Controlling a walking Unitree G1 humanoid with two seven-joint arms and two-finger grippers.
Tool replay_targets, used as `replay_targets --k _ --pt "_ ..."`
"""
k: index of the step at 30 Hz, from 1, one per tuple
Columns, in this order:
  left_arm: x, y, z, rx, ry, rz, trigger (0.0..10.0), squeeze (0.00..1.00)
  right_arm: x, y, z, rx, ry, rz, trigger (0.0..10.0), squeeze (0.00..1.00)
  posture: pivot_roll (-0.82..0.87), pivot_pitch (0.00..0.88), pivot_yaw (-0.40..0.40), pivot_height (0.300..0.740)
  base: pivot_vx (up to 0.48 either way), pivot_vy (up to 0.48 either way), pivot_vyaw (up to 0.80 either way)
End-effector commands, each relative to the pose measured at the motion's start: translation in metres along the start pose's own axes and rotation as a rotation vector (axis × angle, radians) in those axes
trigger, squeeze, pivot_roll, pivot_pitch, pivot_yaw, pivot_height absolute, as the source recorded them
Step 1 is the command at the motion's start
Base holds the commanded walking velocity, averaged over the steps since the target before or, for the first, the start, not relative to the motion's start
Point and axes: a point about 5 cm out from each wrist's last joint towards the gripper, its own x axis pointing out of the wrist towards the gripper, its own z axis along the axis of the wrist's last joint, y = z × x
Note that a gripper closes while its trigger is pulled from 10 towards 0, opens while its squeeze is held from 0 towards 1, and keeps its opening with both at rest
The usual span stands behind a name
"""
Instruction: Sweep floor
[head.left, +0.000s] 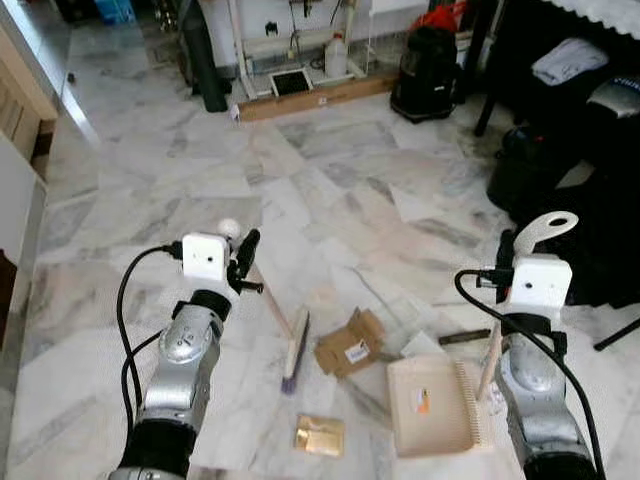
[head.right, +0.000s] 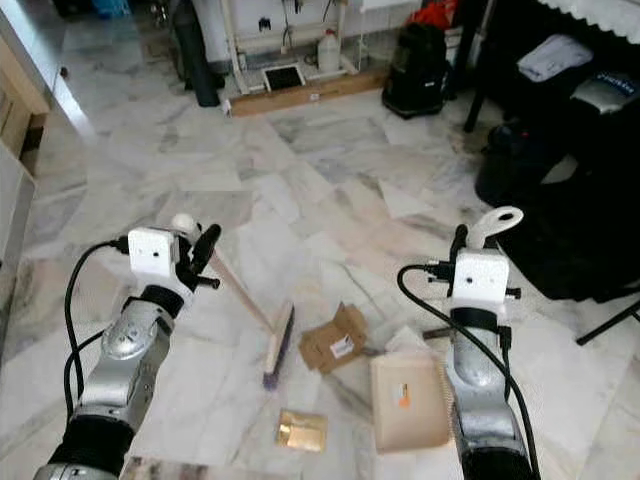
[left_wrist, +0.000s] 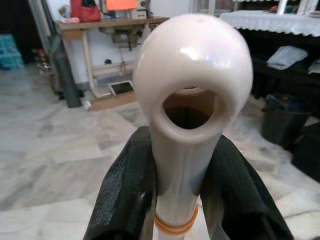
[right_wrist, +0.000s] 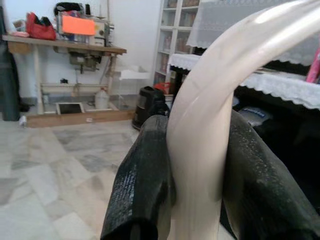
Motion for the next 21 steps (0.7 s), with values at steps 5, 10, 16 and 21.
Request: replay_targets --k 5,10,16,21 --pt "-0.002 0.01 0.001 0.039 0.0 0.022 10.0 0.0 -0.004 0.0 -0.001 0.012 -0.006 0.002 10.0 0.0 -0.02 0.097 0.056 0.74 0.0 0.0 0.0" --pt "-0.002 0.016 -0.004 0.059 0.028 0.031 10.0 0.0 -0.012 0.002 -0.017 0.003 0.051 0.008 10.0 0.0 -0.02 0.111 0.06 0.74 0.0 0.0 0.0" --pt "-0.005 0.019 -0.008 0.065 0.051 0.028 10.0 0.0 -0.022 0.005 -0.029 0.0 0.099 0.015 10.0 0.0 -0.02 0.119 0.062 0.74 0.0 0.0 0.0" --pt "-0.007 0.018 -0.012 0.063 0.063 0.022 10.0 0.0 -0.033 0.01 -0.045 0.008 0.16 0.032 10.0 0.0 -0.01 0.128 0.065 0.74 0.0 0.0 0.0"
